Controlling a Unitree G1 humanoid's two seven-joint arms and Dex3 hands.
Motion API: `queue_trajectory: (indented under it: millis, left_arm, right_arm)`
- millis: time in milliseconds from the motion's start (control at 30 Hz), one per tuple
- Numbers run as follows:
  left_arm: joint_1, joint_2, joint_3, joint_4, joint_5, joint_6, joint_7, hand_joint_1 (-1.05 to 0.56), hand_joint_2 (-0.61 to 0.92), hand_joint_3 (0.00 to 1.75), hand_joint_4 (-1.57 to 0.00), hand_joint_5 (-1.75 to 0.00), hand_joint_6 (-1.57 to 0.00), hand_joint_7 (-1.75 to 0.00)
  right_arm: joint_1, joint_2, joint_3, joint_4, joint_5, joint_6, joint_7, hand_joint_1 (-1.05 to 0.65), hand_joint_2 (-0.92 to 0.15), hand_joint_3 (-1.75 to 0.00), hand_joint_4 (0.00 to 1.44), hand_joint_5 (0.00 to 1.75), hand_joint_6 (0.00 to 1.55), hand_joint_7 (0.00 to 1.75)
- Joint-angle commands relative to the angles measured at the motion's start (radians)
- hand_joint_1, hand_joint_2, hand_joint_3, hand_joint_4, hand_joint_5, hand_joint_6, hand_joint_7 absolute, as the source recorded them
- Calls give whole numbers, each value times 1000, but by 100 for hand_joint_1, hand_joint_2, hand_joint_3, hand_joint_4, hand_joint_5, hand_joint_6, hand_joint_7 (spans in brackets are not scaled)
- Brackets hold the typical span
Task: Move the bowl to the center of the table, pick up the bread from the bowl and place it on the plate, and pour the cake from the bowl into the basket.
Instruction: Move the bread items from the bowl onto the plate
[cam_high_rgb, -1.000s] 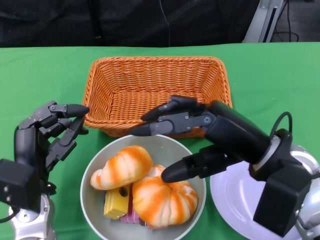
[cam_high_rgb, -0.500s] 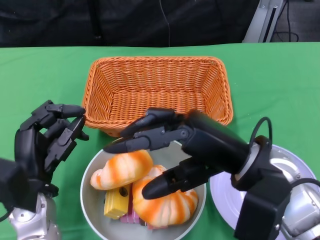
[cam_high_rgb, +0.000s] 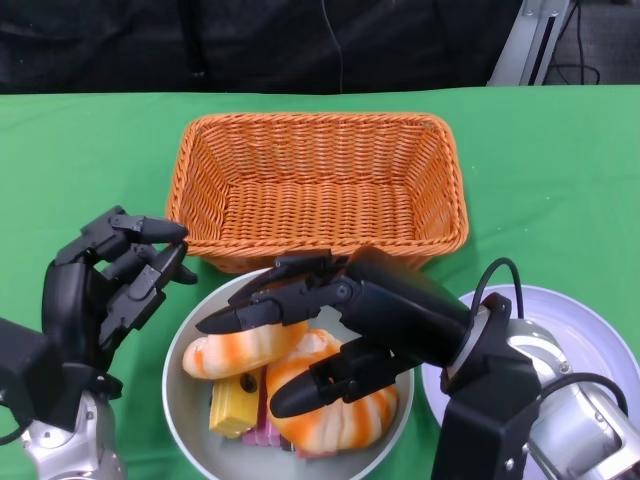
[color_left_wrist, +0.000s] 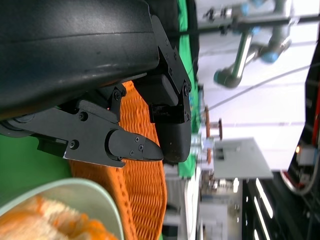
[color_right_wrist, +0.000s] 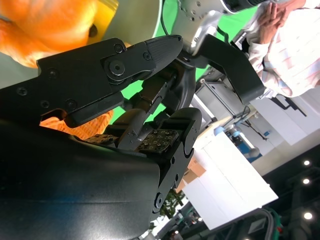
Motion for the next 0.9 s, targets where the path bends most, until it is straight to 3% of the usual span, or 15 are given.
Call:
queue_trajectory:
  millis: [33,200,467,600,667,733,800,900]
  left_arm:
    - [17,32,-3,-23,6,-3,-8,-27,92,17,-75,-123,-87,-72]
    - [10,40,-4,-3,12,-44,-23,-29,92,29,-76,-121,-90,-65]
    - [41,25,2,-97,-46,149,-35,-28,92,14,-73,-124,-96,-58]
    - [68,34,-13,-141,-28,167,-32,-29,92,13,-71,-121,-96,-49]
    - [78,57,-44,-123,70,93,51,-39,92,9,-69,-120,-91,-44]
    - [86,98,-98,-99,256,-28,226,-42,92,5,-68,-120,-87,-40]
    - [86,119,-132,-92,357,-45,341,-46,89,2,-72,-115,-89,-37]
    - [73,107,-132,-61,356,-75,395,-45,90,0,-74,-116,-94,-33]
  right_arm:
    - [-22,6,6,47,-18,-51,-32,-62,-81,0,75,46,74,1]
    - [-37,11,15,104,-66,-101,-78,-63,-82,0,70,60,74,0]
    - [-86,15,16,203,-167,-206,-211,-64,-83,0,67,65,73,0]
    - [-103,20,11,240,-239,-245,-314,-67,-83,0,60,80,71,0]
    - [-115,22,9,265,-289,-268,-390,-68,-83,0,58,81,72,0]
    - [-123,24,9,281,-331,-269,-450,-69,-84,0,56,80,71,0]
    - [-131,18,14,287,-366,-258,-489,-70,-85,-1,56,77,70,0]
    - [-141,4,24,287,-411,-231,-516,-70,-85,0,58,68,69,0]
